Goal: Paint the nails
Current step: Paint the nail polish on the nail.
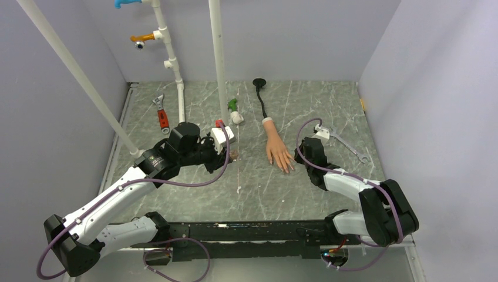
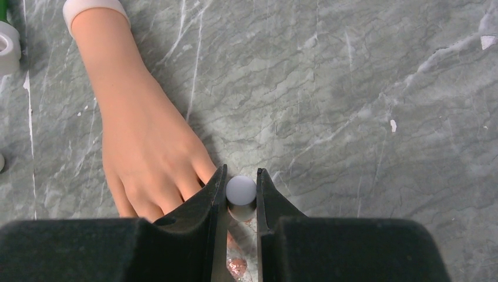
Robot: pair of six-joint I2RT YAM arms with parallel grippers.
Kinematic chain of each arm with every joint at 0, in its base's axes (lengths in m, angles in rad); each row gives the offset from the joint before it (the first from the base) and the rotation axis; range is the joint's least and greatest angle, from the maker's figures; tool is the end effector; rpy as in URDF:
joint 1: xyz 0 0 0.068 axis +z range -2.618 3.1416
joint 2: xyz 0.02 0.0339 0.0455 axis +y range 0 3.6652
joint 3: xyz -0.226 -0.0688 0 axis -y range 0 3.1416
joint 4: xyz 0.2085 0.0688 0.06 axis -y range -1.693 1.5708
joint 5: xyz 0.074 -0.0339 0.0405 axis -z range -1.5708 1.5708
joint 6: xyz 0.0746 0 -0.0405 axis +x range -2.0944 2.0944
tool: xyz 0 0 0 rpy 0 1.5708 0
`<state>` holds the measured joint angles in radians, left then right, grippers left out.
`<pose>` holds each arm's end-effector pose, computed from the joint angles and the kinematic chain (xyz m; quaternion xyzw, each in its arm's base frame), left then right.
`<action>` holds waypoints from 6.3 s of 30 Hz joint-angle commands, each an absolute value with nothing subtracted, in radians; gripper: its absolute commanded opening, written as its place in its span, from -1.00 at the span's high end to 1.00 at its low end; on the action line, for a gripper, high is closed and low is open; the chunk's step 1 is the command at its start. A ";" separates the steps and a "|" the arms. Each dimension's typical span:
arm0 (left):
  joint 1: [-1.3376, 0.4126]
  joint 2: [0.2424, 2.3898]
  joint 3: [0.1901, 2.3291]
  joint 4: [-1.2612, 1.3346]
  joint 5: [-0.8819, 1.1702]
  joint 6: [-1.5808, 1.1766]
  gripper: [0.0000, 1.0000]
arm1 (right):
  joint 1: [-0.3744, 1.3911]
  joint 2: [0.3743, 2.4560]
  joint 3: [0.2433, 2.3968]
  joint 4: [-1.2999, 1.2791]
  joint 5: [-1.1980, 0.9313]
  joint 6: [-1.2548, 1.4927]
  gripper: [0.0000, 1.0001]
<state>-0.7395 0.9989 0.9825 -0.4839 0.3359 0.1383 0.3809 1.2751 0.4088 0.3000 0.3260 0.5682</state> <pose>0.1562 -0.1758 0.2908 0.4376 0.7314 -0.2862 0.4378 0.2474 0.0734 0.1321 0.1587 0.8538 0.0905 0.4875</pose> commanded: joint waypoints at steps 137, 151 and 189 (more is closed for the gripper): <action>-0.770 1.004 1.031 -0.466 0.313 0.158 1.00 | 0.372 1.256 0.378 0.335 0.329 0.590 1.00; -0.769 1.003 1.031 -0.464 0.310 0.159 1.00 | 0.373 1.215 0.389 0.296 0.324 0.582 1.00; -0.771 0.987 1.031 -0.464 0.308 0.157 1.00 | 0.371 1.255 0.386 0.309 0.330 0.582 1.00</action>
<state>-0.7639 1.0103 0.9825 -0.4843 0.3157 0.1459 0.3756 1.2877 0.4042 0.2859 0.3309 0.5762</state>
